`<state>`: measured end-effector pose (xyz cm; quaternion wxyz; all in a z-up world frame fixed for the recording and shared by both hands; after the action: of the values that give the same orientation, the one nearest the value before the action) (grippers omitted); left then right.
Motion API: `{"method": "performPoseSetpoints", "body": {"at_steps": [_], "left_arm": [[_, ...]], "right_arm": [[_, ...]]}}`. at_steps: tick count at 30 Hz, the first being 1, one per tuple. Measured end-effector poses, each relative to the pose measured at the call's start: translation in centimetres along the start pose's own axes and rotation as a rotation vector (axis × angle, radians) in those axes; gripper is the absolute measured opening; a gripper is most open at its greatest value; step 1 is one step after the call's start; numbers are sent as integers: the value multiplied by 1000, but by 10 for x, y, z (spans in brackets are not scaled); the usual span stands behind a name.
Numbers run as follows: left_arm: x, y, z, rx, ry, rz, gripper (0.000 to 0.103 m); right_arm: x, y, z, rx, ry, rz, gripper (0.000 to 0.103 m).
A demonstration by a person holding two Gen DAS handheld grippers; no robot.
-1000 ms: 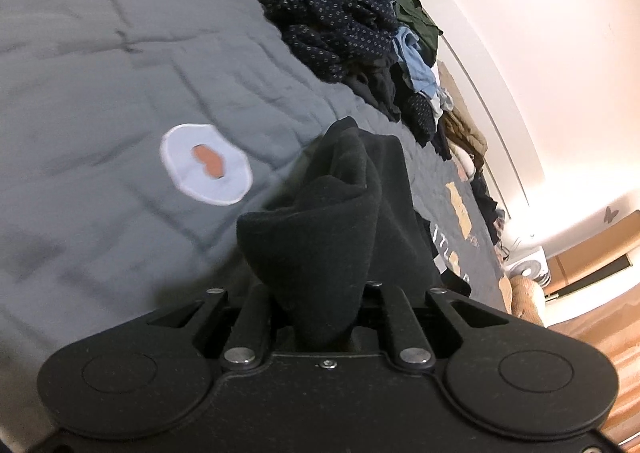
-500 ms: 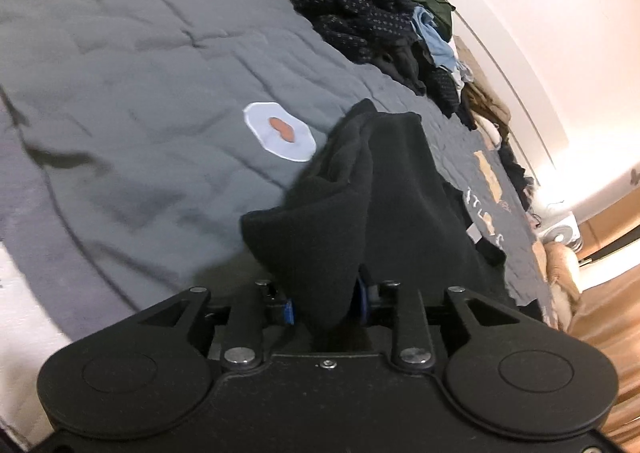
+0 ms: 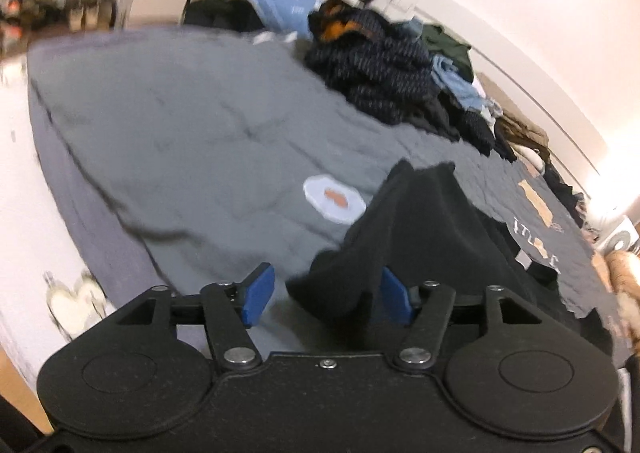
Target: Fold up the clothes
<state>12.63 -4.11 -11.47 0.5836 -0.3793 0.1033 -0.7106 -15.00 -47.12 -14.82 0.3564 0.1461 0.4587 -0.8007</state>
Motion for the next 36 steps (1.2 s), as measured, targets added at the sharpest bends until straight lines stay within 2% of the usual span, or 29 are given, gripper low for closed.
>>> {"method": "performPoseSetpoints", "body": {"at_steps": [4,10,13,19,26,30,33,34,36], "left_arm": [[18,-10,7,70,98,-8,64],[57,-13,14,135,256,-60,67],[71,-10,16,155,316,-76,70],[77,6,18,142,333,-85,70],[82,17,12,136,356,-103,71],[89,21,9,129,369,-114,71],[100,24,15,156,402,-113,74],[103,25,17,167,410,-113,78],[115,31,24,179,442,-120,79]], "right_arm": [[-15,-19,8,70,-104,16,55],[-62,-34,43,163,-257,73,57],[-85,-31,61,184,-326,106,64],[-127,3,97,175,-445,135,66],[-168,61,141,169,-516,151,67],[-186,83,149,158,-566,171,67],[-187,91,139,147,-576,205,68],[-186,95,136,138,-580,205,68],[-184,102,129,113,-593,187,68]]}}
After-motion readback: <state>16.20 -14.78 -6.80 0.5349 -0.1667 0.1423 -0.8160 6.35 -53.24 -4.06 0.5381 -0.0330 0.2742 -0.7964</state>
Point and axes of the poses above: each gripper's, at about its wrist camera, not at the fingertips, and y roughly the way its jaws point, x to its right, z to its top, the point moved 9 cm from there along y, roughly the way its jaws point
